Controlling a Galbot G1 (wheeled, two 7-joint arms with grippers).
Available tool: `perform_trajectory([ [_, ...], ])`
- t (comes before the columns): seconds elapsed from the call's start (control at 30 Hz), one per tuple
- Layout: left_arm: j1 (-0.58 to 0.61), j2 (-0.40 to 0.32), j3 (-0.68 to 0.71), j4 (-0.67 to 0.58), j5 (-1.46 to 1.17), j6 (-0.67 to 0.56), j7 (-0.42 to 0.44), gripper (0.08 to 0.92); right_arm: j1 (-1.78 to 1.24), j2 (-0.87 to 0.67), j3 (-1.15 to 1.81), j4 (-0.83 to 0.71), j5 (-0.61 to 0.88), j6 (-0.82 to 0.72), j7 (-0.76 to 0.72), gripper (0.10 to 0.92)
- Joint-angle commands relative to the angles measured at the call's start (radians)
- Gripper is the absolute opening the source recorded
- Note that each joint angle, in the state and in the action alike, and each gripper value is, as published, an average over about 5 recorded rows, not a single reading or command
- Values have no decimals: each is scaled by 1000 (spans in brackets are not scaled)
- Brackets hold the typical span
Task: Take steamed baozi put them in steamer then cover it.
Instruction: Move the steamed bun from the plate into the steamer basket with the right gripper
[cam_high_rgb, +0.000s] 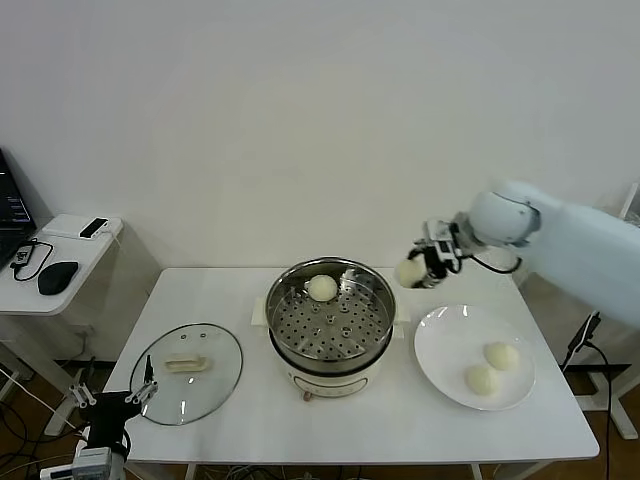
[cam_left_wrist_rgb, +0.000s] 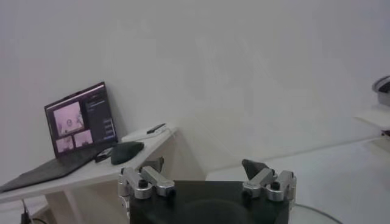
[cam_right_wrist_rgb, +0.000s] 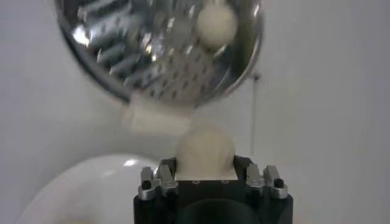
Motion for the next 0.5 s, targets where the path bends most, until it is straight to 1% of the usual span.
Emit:
perform_trajectory([
  [0.03, -3, 1, 0, 7, 0, 2, 1, 823, 77, 195, -65, -22, 150, -78, 70, 602],
  [0.27, 1, 10, -14, 12, -4, 3, 2, 823, -20, 357, -98, -116, 272, -179, 163, 602],
  [0.37, 4, 8, -19, 12, -5, 0, 2, 823, -56, 399, -101, -146, 310, -212, 196, 602],
  [0.5, 5, 0, -20, 11, -5, -2, 3, 823, -85, 439, -111, -173, 325, -237, 223, 602],
])
